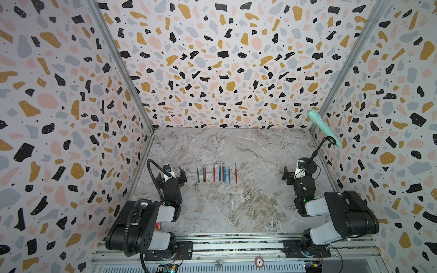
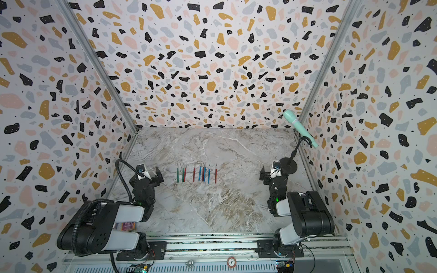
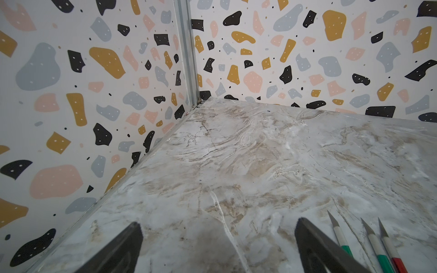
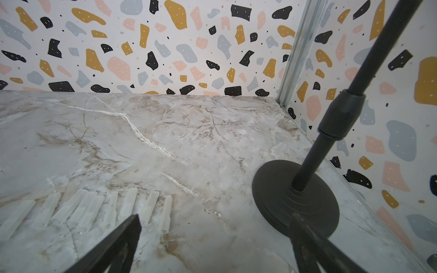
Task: Remove protective caps from carving knives
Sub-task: Reset both arms
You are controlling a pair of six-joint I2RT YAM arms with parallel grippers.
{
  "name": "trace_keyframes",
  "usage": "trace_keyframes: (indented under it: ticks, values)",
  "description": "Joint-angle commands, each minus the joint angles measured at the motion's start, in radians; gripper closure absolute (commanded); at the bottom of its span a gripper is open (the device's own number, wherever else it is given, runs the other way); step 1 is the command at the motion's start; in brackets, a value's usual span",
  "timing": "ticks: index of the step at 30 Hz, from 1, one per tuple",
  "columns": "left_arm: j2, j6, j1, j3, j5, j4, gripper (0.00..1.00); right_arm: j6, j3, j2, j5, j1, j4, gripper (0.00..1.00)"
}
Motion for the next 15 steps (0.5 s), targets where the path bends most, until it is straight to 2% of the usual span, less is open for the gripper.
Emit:
trace_keyframes:
  ticks: [1, 15]
  values:
    - [-0.012, 0.014, -0.004, -0.009, -0.017, 0.064, 0.00, 0.009, 0.004, -0.021, -0.003, 0.004, 0.001, 0.01]
    - [-0.012, 0.014, -0.004, -0.009, -0.017, 0.064, 0.01, 0.009, 0.001, -0.023, -0.020, -0.001, 0.006, 0.01]
